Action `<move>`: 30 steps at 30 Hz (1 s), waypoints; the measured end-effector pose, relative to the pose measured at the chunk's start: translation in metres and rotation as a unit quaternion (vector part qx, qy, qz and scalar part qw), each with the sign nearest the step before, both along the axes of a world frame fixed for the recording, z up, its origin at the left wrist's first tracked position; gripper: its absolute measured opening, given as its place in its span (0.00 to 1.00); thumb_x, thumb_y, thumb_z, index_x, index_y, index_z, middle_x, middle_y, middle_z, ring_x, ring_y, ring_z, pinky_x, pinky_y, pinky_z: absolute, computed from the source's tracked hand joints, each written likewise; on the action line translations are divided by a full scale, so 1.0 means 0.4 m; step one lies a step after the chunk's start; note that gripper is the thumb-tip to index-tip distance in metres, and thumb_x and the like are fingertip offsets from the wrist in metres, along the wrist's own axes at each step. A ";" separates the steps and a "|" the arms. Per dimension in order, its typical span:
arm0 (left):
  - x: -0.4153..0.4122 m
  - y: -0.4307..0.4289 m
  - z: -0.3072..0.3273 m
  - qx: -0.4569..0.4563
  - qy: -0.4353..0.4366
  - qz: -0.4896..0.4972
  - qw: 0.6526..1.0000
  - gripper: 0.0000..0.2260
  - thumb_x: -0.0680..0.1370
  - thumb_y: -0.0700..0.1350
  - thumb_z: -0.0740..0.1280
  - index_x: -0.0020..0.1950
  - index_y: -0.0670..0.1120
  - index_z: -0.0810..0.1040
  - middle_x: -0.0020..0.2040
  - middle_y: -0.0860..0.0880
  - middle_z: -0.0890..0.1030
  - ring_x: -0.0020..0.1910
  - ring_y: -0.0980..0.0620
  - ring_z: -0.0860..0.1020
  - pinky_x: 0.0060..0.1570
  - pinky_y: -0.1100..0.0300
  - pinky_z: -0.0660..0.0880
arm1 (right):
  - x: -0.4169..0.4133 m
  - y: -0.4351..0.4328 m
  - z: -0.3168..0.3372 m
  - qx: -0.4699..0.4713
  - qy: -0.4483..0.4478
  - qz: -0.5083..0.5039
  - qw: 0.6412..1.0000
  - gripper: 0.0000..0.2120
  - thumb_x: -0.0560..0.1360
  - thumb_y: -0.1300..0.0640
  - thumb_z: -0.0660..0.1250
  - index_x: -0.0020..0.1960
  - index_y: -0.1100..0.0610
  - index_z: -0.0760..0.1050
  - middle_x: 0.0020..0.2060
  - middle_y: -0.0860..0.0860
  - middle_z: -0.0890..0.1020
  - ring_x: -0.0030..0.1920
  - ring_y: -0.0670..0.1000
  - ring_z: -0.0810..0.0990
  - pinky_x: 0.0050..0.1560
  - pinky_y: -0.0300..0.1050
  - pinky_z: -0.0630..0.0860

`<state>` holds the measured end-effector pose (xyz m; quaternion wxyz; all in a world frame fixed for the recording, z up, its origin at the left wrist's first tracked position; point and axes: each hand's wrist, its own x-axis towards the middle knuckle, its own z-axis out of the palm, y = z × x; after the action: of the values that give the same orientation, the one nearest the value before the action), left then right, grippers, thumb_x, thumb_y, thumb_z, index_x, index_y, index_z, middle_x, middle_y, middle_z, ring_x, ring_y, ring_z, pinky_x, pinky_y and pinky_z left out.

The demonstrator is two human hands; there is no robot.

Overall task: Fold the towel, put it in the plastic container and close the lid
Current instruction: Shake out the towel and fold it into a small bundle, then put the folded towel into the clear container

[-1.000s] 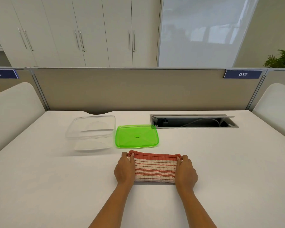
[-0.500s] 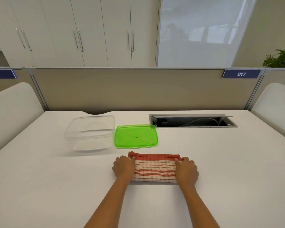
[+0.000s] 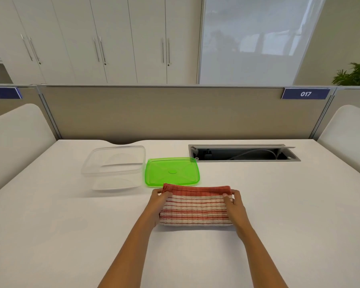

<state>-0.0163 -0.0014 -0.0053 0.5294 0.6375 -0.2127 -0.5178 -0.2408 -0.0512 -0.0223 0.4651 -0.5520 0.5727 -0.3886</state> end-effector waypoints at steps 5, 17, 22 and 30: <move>0.014 0.004 0.022 -0.036 0.038 0.029 0.998 0.17 0.75 0.35 0.61 0.60 0.51 0.66 0.44 0.43 0.78 0.38 0.46 0.78 0.32 0.57 0.74 | -0.001 0.007 0.023 0.009 -0.064 0.011 0.998 0.12 0.81 0.58 0.52 0.58 0.45 0.68 0.49 0.52 0.80 0.47 0.50 0.80 0.39 0.42 0.76; -0.003 0.010 0.050 -0.089 -0.091 0.023 0.992 0.14 0.78 0.55 0.61 0.54 0.46 0.76 0.51 0.46 0.81 0.50 0.47 0.79 0.46 0.57 0.75 | 0.033 -0.016 0.061 0.023 -0.065 -0.020 0.997 0.15 0.77 0.42 0.60 0.54 0.51 0.73 0.47 0.52 0.82 0.44 0.51 0.82 0.34 0.40 0.76; 0.019 0.006 0.069 -0.084 -0.150 0.034 0.985 0.17 0.80 0.54 0.57 0.64 0.45 0.67 0.56 0.47 0.75 0.53 0.49 0.74 0.52 0.55 0.72 | 0.074 -0.027 0.076 -0.021 -0.050 -0.031 0.998 0.12 0.79 0.44 0.57 0.57 0.48 0.70 0.51 0.53 0.81 0.50 0.54 0.81 0.48 0.51 0.80; 0.079 0.033 0.091 0.095 -0.020 -0.112 0.989 0.09 0.79 0.42 0.63 0.55 0.38 0.75 0.48 0.41 0.81 0.45 0.45 0.79 0.50 0.50 0.77 | 0.139 -0.049 0.128 0.014 -0.094 -0.044 0.995 0.15 0.81 0.49 0.55 0.64 0.53 0.68 0.56 0.59 0.79 0.53 0.59 0.80 0.51 0.55 0.81</move>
<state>0.0153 0.0120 0.0312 0.4004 0.6674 -0.2431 -0.5790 -0.1852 -0.0706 0.0290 0.5067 -0.4812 0.5555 -0.4508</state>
